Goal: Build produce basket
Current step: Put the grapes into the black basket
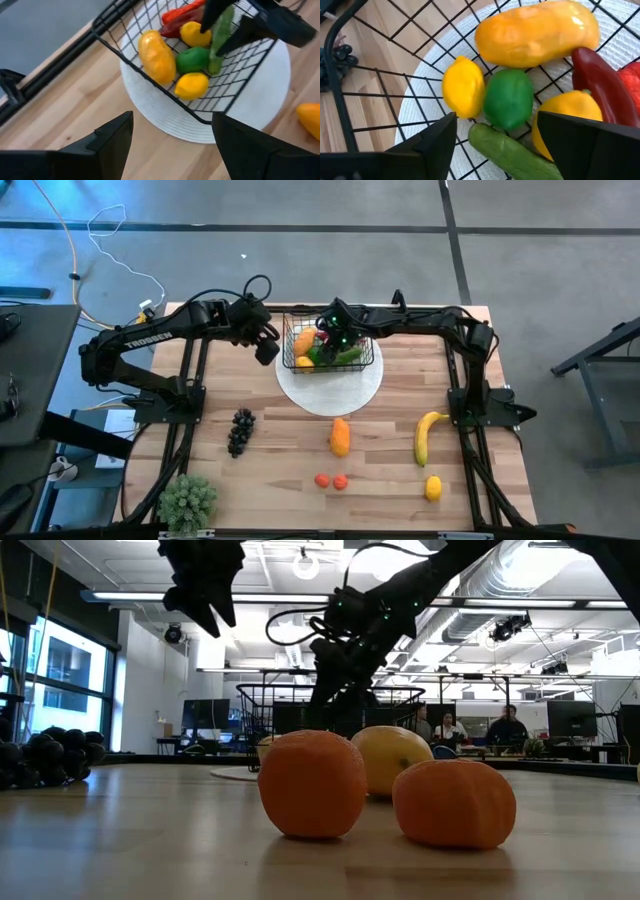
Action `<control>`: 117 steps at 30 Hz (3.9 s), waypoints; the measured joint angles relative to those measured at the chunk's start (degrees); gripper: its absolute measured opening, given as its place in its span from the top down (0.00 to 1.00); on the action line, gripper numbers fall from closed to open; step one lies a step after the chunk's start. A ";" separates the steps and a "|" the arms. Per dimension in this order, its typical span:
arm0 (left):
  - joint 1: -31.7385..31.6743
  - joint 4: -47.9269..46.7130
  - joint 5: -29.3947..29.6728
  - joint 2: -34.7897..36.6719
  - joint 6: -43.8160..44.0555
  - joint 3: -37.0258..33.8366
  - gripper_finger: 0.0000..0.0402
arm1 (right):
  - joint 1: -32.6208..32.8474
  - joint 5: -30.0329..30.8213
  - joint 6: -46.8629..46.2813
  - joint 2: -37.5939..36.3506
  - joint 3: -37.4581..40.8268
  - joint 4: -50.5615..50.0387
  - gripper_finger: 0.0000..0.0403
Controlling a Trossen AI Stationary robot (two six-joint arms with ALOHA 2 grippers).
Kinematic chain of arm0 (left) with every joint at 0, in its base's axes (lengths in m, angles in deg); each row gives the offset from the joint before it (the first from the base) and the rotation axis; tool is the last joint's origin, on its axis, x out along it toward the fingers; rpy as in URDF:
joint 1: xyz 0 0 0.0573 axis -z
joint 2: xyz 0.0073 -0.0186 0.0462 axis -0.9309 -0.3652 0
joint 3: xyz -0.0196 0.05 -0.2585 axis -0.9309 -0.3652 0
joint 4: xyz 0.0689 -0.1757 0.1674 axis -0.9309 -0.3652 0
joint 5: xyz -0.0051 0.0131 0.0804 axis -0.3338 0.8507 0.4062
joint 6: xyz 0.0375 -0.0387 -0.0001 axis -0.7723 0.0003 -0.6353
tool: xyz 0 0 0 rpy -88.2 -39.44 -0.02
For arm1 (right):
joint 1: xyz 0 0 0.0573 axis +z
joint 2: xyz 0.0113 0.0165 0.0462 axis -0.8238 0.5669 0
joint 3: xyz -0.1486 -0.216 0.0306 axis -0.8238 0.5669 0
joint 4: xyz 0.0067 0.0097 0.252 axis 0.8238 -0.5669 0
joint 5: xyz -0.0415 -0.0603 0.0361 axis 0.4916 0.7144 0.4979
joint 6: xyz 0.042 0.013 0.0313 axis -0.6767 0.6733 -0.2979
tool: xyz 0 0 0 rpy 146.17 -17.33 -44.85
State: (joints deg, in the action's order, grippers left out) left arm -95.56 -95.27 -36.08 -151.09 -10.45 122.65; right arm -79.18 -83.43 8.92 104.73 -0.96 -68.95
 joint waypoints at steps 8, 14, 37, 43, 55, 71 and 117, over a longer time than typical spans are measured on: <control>0.00 -0.49 -3.84 0.00 0.04 0.00 0.36 | -2.33 -0.02 -0.63 0.00 -4.57 -5.68 0.34; 1.39 -3.65 -7.16 0.02 3.13 -1.66 0.36 | -3.03 0.00 0.74 0.00 -10.50 -12.20 0.34; 22.04 -8.76 -7.96 0.02 35.70 -16.07 0.36 | -1.57 13.89 -2.22 -0.03 -32.88 -38.15 0.34; 28.10 -8.56 -5.96 0.02 45.40 -19.31 0.36 | 1.37 15.25 -3.74 -0.04 -36.10 -40.75 0.34; 34.75 -1.77 -6.04 0.02 56.74 -26.42 0.36 | 8.23 17.00 -7.70 -0.04 -36.94 -42.63 0.34; 35.71 12.49 -7.80 0.02 62.44 -38.00 0.36 | 13.30 18.08 -12.73 -0.04 -36.94 -42.93 0.34; 26.24 27.39 -3.21 -0.02 30.44 -21.64 0.99 | 8.52 32.82 -7.90 -9.66 -36.87 -50.64 0.34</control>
State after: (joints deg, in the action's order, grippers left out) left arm -69.32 -67.88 -39.29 -151.11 19.99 101.02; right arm -70.66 -50.61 1.02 95.06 -37.83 -119.59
